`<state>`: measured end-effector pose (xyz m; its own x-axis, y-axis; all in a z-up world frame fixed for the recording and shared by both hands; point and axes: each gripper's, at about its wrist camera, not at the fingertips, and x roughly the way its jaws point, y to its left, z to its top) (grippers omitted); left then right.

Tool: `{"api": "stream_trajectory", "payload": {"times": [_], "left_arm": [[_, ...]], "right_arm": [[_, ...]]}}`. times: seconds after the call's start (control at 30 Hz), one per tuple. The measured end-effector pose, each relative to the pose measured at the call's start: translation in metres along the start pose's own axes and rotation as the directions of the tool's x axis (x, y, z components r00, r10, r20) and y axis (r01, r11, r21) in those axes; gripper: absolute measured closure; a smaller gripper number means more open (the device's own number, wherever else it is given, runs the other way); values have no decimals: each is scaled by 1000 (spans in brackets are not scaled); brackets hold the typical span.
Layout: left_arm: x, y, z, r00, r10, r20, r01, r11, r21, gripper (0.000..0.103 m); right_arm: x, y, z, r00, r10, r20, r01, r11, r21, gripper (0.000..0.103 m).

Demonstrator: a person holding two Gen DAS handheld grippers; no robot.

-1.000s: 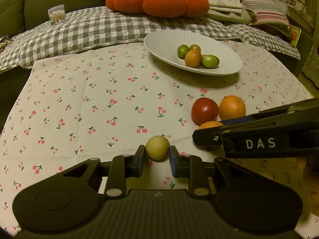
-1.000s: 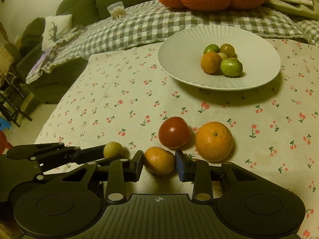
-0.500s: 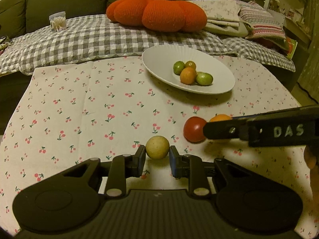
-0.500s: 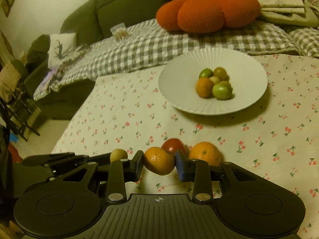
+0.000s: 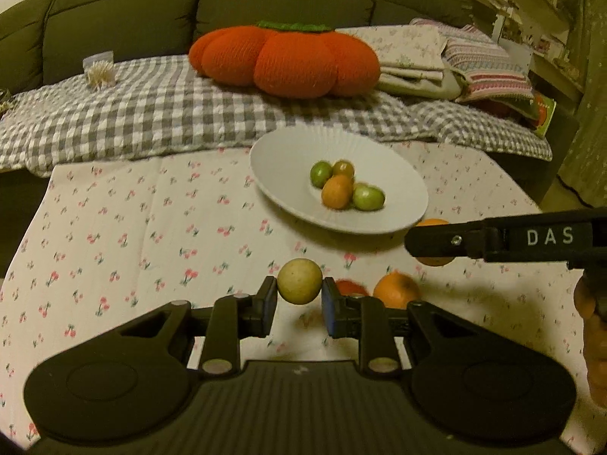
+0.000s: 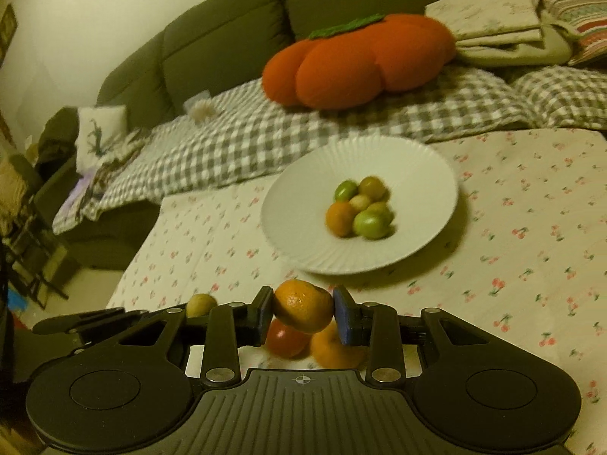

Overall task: Organize fruits
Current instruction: 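Carry both held fruits up and over the white plate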

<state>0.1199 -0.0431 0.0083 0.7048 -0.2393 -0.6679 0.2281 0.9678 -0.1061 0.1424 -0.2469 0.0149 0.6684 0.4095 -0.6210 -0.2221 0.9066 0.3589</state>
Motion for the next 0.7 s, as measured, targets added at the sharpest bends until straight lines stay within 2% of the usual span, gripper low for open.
{"api": "stream_trajectory", "payload": {"times": [0.27,0.5,0.7], "left_arm": [[16,-13,21,998,-33,57,32,999,13,80],[43,-20,40,996,-20,85,18,999,30,80],[67,-17,51,997,3,78,-6,999,42,80]], "right_arm": [[-4,-36,20,997,-46,59,40,995,89,70],[3,-57,34,993,-80,83,68,989,132,70],[20,-67,44,991,-104,86,92,987,135,70]]}}
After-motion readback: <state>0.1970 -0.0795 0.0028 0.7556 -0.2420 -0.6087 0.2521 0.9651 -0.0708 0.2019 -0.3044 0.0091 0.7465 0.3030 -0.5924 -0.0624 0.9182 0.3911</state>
